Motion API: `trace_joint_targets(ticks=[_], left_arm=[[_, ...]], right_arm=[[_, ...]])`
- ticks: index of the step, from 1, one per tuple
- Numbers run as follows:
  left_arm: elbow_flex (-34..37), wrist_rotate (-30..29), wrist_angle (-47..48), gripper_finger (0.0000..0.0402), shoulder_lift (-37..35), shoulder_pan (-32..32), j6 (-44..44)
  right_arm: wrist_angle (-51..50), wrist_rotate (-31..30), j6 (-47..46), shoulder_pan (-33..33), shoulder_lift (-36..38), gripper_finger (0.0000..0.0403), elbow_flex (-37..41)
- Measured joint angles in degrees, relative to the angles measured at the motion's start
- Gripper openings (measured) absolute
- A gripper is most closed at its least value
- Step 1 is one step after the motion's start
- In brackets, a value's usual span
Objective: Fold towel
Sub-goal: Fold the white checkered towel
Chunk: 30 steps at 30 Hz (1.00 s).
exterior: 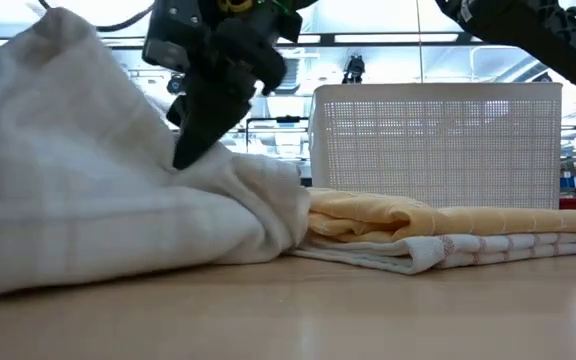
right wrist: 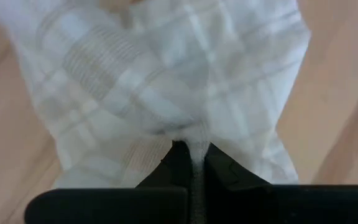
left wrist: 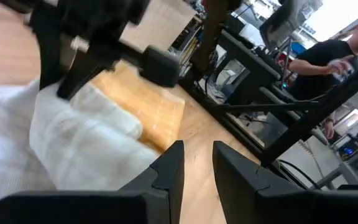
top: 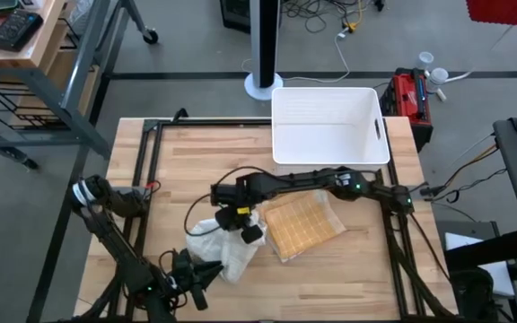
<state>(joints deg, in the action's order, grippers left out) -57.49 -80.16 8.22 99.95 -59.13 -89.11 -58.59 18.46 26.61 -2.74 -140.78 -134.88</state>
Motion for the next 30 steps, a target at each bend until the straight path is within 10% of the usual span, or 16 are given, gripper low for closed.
trace_joint_targets(ticks=[9,17,30], left_arm=[[0.0,5.7,2.4,0.0075,-4.8,3.3,8.6],[0.1,31.2,24.8,0.0075,-4.6,11.3,-11.6],[0.5,41.8,43.9,0.0075,-4.3,13.7,-21.2]], right_arm=[[5.1,-0.8,-4.2,2.2,1.6,0.0002,-0.2],[2.7,-1.9,-1.4,3.3,1.6,0.0002,-0.2],[-2.2,1.6,2.7,3.2,2.5,0.0002,-0.2]])
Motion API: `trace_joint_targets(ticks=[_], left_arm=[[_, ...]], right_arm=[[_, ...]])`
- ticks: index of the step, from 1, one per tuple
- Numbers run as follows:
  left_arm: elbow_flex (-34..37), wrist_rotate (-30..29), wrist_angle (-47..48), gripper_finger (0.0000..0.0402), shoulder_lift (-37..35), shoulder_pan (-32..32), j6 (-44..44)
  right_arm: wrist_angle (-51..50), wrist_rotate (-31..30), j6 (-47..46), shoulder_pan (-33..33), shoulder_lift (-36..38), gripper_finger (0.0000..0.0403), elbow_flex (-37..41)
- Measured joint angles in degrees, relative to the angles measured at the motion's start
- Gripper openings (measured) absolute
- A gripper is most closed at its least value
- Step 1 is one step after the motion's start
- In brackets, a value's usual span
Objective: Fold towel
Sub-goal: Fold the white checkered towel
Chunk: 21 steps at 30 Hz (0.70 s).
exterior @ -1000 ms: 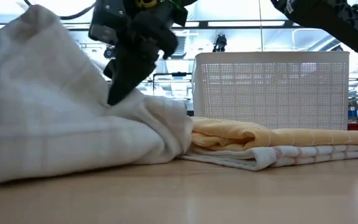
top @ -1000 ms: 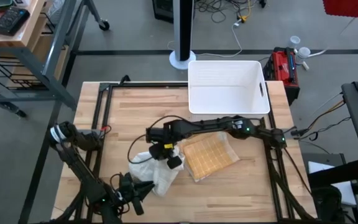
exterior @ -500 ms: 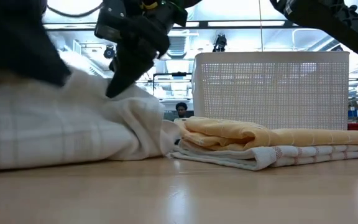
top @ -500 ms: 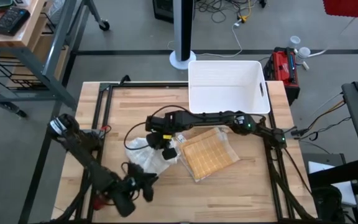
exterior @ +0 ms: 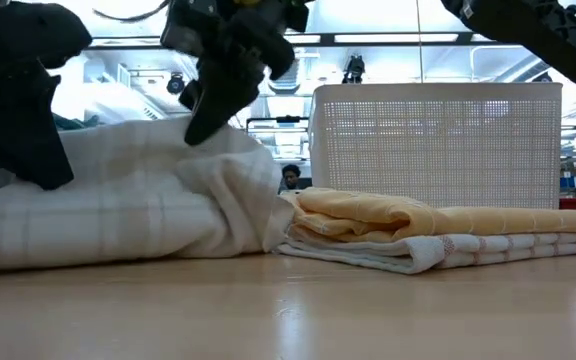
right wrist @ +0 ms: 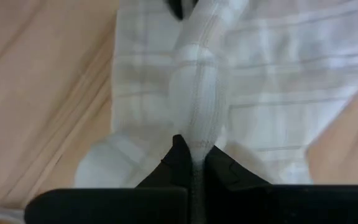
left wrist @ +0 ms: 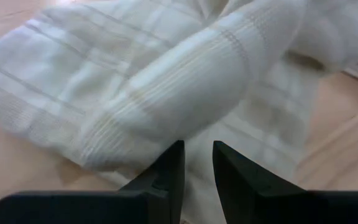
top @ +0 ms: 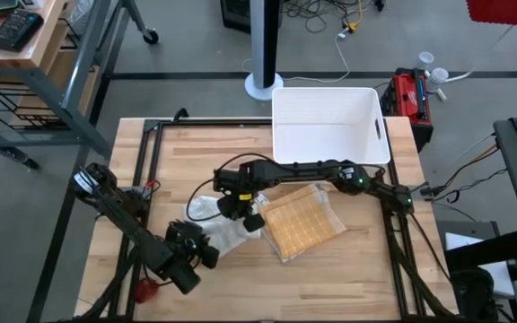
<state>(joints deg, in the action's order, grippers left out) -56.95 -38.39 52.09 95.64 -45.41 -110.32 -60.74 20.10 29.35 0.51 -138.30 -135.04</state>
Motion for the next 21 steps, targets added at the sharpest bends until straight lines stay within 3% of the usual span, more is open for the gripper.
trace_joint_targets(ticks=[9,19,21], left_arm=[[-4.3,0.1,11.7,0.0075,0.0,0.1,-2.7],[-22.1,0.0,37.0,0.0075,-0.1,-1.7,-2.4],[-24.2,-0.8,37.8,0.0075,-0.6,-2.5,-2.6]], right_arm=[[0.7,-3.4,-0.4,-0.3,4.4,0.0002,0.1],[-5.2,-3.8,0.6,-1.1,9.0,0.0002,0.1],[-7.3,-3.8,0.6,-2.1,9.2,0.0002,0.1]])
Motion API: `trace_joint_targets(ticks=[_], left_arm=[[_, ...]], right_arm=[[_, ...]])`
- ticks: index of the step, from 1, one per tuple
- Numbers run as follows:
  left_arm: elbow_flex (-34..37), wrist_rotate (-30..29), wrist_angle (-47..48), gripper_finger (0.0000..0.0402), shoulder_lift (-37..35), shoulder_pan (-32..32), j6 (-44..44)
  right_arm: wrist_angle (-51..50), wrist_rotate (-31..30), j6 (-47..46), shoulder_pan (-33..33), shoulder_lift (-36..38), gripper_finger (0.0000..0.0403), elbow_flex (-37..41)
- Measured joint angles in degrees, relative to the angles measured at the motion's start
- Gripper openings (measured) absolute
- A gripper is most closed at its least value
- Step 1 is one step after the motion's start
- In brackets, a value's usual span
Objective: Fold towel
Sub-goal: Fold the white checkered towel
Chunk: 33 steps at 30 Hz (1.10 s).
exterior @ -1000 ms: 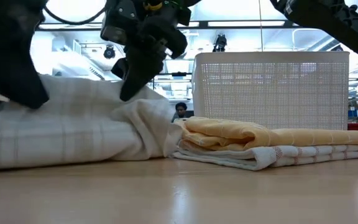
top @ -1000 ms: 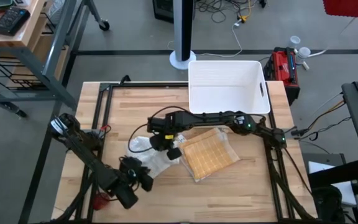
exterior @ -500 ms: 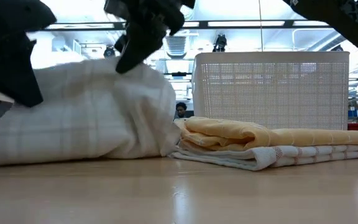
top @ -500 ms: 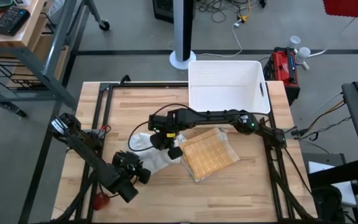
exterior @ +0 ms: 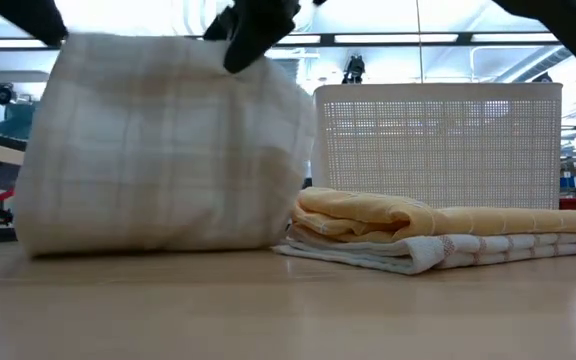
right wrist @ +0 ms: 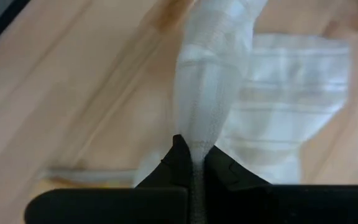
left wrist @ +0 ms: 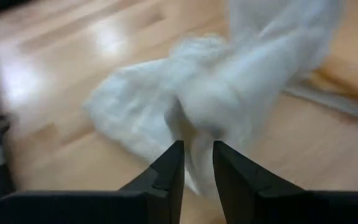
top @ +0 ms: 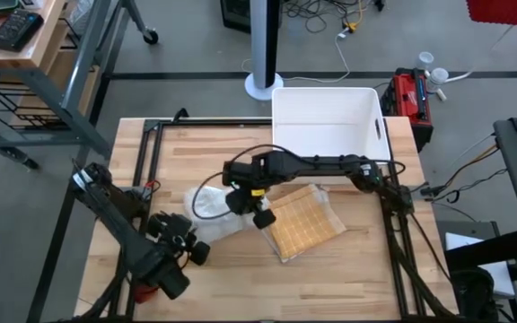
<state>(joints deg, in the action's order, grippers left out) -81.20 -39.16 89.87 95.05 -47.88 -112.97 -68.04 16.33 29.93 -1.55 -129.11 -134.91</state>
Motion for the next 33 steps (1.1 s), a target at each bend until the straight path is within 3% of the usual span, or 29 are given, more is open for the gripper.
trace_joint_targets(ticks=[3,9,13,18,25,29,33], left_arm=[[0.4,-3.7,-0.1,0.0075,-1.8,-0.8,2.5],[4.2,-3.6,-0.2,0.0075,-2.0,-0.6,-1.4],[10.9,-3.5,-5.8,0.0075,-1.7,0.3,-2.9],[22.3,-3.7,-25.9,0.0075,-1.5,3.0,0.7],[35.3,-1.6,-67.4,0.0075,-1.3,9.4,20.7],[39.8,3.1,-76.6,0.0068,-0.1,12.1,24.1],[40.1,2.9,-79.8,0.004,2.5,12.3,24.3]], right_arm=[[-1.5,0.1,-0.1,-2.2,0.1,0.0002,0.0],[-2.3,0.1,-1.4,-8.1,0.0,0.0002,0.3],[-3.1,0.1,-2.3,-11.9,0.0,0.0002,0.3],[-5.2,0.2,-4.6,-15.1,0.0,0.0002,0.6],[-9.0,0.1,-6.6,-18.8,0.0,0.0002,0.6],[-11.1,0.1,-7.7,-20.5,0.3,0.0002,0.6],[-12.6,0.1,-8.9,-21.3,1.5,0.0002,0.6]])
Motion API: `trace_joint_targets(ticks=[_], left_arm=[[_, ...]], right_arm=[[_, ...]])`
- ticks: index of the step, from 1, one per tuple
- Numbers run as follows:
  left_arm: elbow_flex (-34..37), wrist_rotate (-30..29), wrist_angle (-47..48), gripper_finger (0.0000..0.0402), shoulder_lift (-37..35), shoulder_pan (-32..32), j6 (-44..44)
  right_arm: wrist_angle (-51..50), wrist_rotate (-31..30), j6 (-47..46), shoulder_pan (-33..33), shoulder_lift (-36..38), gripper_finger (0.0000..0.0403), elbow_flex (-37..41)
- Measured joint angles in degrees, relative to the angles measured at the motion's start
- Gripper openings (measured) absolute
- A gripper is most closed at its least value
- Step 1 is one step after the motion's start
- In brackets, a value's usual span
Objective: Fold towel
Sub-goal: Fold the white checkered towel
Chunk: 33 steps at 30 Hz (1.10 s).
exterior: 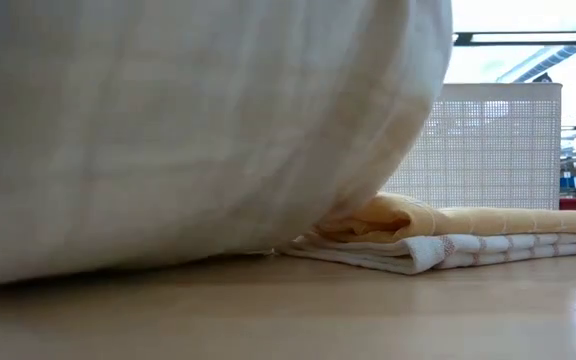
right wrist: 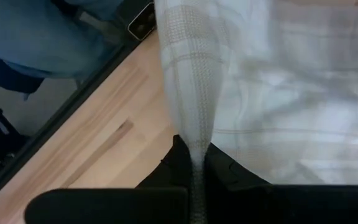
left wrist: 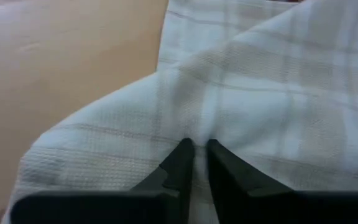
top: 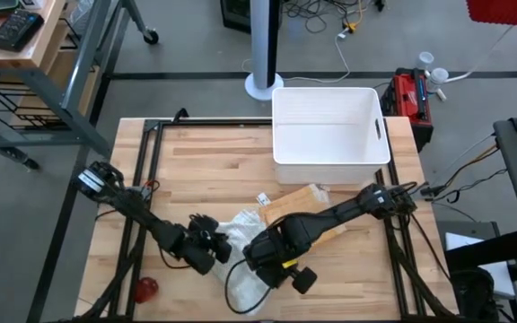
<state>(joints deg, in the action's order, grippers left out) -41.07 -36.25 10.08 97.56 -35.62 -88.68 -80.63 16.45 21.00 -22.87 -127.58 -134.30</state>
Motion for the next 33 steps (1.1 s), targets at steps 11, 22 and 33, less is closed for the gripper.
trace_joint_targets(ticks=[11,22,33], left_arm=[[-13.1,3.2,-2.8,0.0011,8.7,-0.5,8.7],[-20.2,-10.9,-1.7,0.0002,9.3,-3.3,9.8],[-20.3,-11.1,1.8,0.0001,8.2,-4.2,-0.3]], right_arm=[[0.0,-1.9,-1.5,1.9,4.0,0.0002,0.0],[0.9,-1.9,1.0,3.6,2.1,0.0002,0.7],[5.1,-1.9,2.7,6.4,2.1,0.0002,2.5]])
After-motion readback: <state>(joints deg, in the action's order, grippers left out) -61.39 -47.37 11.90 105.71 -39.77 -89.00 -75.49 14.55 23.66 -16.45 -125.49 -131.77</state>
